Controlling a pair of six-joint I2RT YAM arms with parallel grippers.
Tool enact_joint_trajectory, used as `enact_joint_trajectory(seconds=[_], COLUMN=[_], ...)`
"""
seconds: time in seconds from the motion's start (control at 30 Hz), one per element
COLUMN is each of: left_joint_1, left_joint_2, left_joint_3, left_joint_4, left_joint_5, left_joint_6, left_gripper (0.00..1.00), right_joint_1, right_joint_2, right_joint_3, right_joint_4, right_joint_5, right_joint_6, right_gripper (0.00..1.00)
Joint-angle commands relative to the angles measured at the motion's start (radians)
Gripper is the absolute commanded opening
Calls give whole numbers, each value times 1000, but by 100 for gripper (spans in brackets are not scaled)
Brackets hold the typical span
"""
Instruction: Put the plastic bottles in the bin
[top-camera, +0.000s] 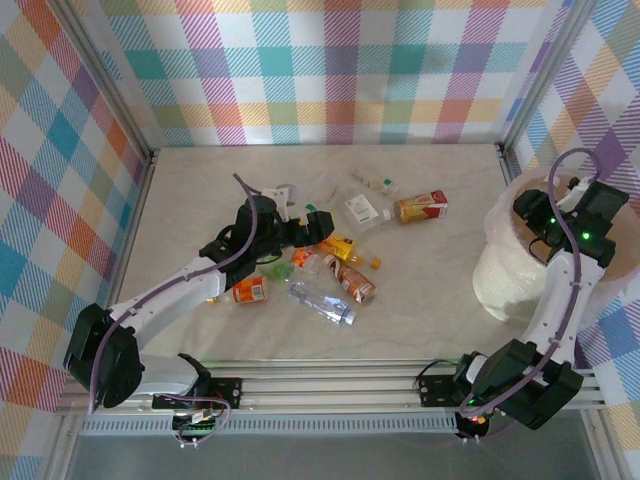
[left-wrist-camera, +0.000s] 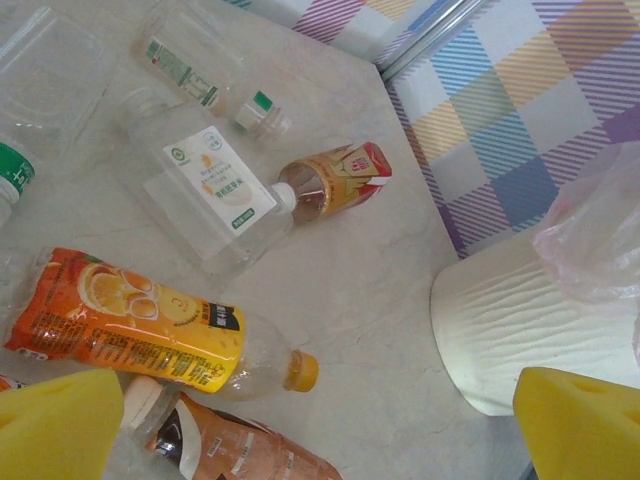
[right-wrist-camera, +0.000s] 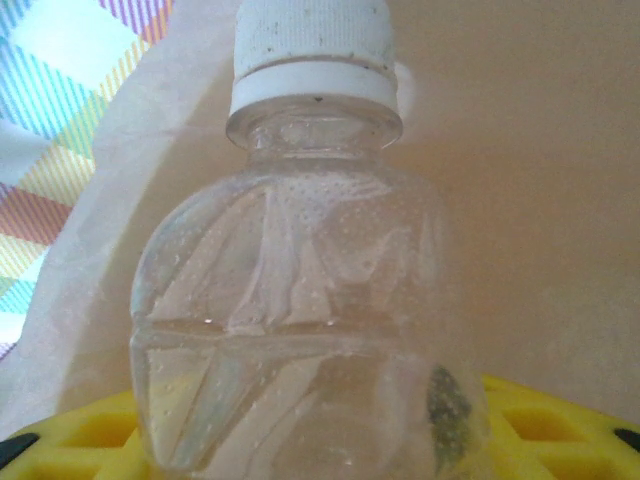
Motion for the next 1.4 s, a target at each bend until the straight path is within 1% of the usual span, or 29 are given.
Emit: enact_joint_trajectory(seconds=[0.0,0.1,0.27,0.37,0.57,0.73,0.83,0.9,1.07,1.13,1.2,1.23,1.3,1.37], left_joint_1=[-8,-9,-9,-8,-7,-7,-7,-6,3,6,13,16,26,44], left_joint_2=[9,10,0,-10,-36,-70,-99,-117,-144,-159,-179,-188,-210,-229], left_joint_3=[27,32,33,27,14,9,7,5,4,1,-7,-10,-23,-46], left_joint_4=[-18,-25,-48,-69,-155,-249,-318,-393,-543,-599,-655,-685,-747,-783], left_joint_5=[-23,-32,-65,-106,-235,-356,-449,-506,-608,-641,-668,-683,-703,-695], left_joint_6=[-7,-7,-8,-14,-46,-86,-121,-151,-236,-278,-326,-356,-430,-494], left_gripper=[100,100,100,100,100,100,100,100,100,100,100,100,100,100], right_joint_1=[-3,-4,-4,-4,-4,-4,-4,-3,-3,-4,-4,-2,9,35], right_joint_2=[5,11,2,-16,-53,-94,-130,-152,-195,-208,-224,-232,-261,-291], right_joint_3=[-22,-40,-73,-86,-100,-100,-88,-75,-26,-2,24,31,35,28], right_joint_4=[61,61,83,98,89,48,27,13,-23,-40,-59,-59,-42,-9], right_joint_5=[-59,-25,-35,-23,68,162,203,225,267,261,214,178,69,-25], right_joint_6=[29,38,47,58,79,83,86,86,87,85,76,72,56,46], right_gripper=[60,66,69,72,79,84,87,88,92,93,94,94,96,100])
